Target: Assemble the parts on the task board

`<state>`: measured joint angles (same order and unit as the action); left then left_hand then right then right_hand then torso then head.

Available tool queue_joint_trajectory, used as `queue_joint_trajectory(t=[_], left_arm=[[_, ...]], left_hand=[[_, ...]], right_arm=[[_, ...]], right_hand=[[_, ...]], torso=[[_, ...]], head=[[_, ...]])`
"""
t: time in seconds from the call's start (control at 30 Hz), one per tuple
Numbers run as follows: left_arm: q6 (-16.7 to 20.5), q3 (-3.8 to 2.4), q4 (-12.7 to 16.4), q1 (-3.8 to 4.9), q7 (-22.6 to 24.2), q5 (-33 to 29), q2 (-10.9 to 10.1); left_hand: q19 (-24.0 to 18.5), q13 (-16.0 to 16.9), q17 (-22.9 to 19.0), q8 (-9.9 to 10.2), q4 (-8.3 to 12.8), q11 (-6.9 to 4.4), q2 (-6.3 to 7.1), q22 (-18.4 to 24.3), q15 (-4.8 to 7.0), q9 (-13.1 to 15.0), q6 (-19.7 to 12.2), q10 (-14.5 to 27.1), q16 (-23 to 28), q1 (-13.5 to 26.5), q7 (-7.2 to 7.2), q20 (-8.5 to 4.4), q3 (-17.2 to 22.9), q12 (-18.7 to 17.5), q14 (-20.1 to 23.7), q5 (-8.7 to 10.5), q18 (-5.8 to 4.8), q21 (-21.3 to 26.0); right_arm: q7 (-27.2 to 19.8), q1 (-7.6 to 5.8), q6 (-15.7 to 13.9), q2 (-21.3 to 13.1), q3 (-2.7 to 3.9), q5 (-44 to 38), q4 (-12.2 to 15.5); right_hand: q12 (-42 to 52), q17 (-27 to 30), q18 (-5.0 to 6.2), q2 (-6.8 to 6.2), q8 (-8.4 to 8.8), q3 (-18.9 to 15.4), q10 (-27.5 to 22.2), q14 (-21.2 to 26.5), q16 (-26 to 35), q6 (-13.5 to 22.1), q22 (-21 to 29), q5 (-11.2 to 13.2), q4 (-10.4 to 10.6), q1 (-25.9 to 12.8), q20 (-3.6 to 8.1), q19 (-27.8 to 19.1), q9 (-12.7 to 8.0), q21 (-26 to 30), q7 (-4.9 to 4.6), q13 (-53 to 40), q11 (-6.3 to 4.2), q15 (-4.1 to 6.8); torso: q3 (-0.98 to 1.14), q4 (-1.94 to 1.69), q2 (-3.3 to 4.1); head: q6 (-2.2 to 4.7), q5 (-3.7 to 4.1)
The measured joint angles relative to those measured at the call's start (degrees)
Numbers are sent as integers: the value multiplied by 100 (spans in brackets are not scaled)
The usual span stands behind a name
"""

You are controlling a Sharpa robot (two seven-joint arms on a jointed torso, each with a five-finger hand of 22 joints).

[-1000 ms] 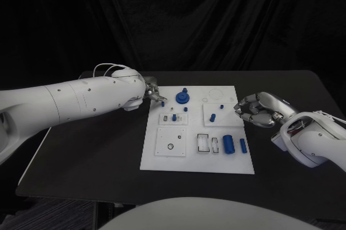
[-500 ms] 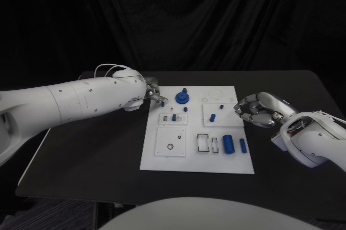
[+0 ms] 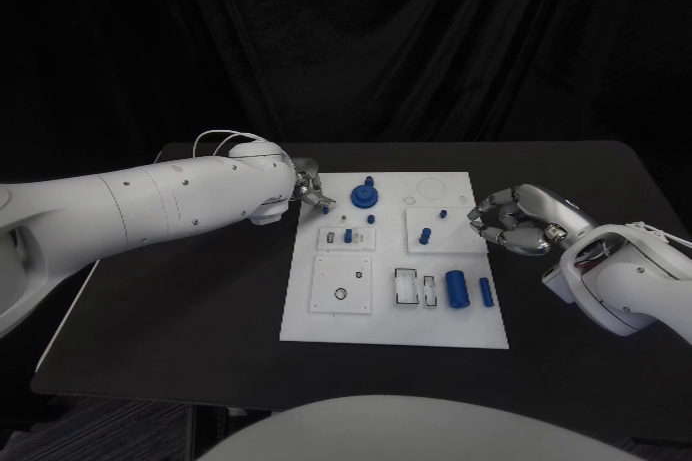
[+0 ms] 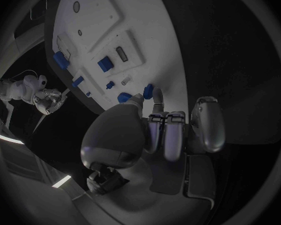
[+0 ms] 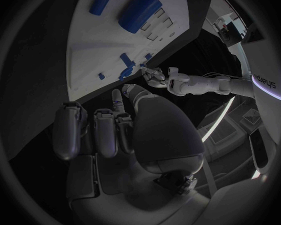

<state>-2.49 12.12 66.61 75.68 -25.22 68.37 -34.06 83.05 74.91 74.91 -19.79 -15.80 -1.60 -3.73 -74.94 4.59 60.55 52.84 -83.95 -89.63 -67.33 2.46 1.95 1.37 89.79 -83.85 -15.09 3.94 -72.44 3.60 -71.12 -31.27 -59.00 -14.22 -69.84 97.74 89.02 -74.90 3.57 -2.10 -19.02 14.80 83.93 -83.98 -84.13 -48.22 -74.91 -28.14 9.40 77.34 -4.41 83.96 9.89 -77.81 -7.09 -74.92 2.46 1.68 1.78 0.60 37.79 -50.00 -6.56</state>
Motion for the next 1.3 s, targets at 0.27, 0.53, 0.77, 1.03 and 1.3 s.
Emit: queue_joint_trajectory(t=[0.27,0.53,0.77,1.03,1.3], left_arm=[[-20,-1,-8,-9,13,1,10],[-25,-1,-11,-14,26,1,6],[-28,-1,-1,-16,32,2,-5],[-19,-1,101,-21,14,-26,-80],[120,0,483,-21,-93,-238,-346]], left_hand=[[0,0,0,97,79,0,-6,0,0,-64,0,0,0,-127,0,0,79,0,0,-94,0,22],[0,0,0,190,148,0,34,1,0,-129,20,0,0,-287,-20,0,245,0,0,-377,0,45],[-13,0,0,344,355,0,129,1,0,-244,154,0,0,-596,-33,-13,678,0,0,-417,0,45],[0,0,0,462,607,-41,464,1,22,-311,258,-2,0,-594,-8,-43,1727,0,-22,-399,0,14],[-1,0,0,462,671,-41,704,2,22,-202,292,-2,0,-398,15,-43,2238,0,-22,-436,0,14]], right_arm=[[0,0,1,3,0,1,2],[1,0,1,2,0,1,2],[2,0,1,3,0,1,-3],[3,0,1,2,0,1,-3],[6,0,1,-9,0,2,-3]], right_hand=[[0,0,0,0,0,23,0,0,0,0,0,-45,-23,0,0,0,0,0,0,0,0,0],[0,0,0,0,0,23,0,0,0,0,0,-45,-24,0,0,0,0,0,0,1,0,0],[0,0,0,0,0,23,0,0,0,0,0,-45,-24,0,0,0,0,0,0,1,0,0],[0,0,0,0,0,23,0,0,0,0,-3,-45,-24,0,0,0,5,0,0,1,0,0],[0,0,0,0,0,23,0,0,0,0,-4,-45,-23,0,0,0,4,0,0,1,0,0]], torso=[[-3,-1,3],[-2,-1,2],[0,-1,-1],[0,-4,-4],[-1,-4,-3]], head=[[0,0],[0,-3],[0,-9],[0,-10],[0,-12]])
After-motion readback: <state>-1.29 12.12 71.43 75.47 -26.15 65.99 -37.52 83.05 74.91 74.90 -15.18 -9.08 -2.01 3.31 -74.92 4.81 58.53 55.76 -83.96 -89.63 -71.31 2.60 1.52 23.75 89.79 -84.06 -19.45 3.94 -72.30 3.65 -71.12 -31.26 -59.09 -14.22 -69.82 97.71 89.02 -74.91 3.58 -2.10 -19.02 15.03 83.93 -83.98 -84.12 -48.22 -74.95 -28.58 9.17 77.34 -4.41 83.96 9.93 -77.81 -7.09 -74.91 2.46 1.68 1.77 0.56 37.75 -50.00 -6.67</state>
